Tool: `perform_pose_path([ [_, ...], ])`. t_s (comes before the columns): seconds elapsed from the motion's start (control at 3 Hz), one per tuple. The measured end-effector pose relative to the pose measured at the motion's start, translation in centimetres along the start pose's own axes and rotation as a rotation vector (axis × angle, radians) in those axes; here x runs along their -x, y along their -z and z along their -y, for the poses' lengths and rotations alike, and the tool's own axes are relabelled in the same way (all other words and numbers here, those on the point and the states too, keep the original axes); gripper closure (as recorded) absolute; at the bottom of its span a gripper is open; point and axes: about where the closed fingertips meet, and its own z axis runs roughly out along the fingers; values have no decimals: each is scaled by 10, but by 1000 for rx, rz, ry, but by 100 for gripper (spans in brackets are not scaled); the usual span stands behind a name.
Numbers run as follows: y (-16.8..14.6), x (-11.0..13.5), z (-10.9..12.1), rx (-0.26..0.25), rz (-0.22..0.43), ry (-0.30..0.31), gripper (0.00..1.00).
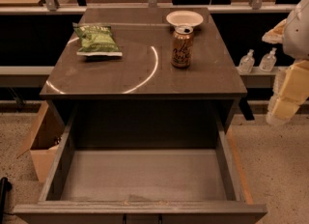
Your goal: Place orange can into top drawer
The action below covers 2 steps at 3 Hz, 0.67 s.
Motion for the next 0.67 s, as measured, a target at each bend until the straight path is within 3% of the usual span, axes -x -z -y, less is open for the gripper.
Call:
perform_pose_path([
  [0.33,0,0,0,0,0,0,0],
  [0.67,-6,4,13,-9,58,-13,0],
])
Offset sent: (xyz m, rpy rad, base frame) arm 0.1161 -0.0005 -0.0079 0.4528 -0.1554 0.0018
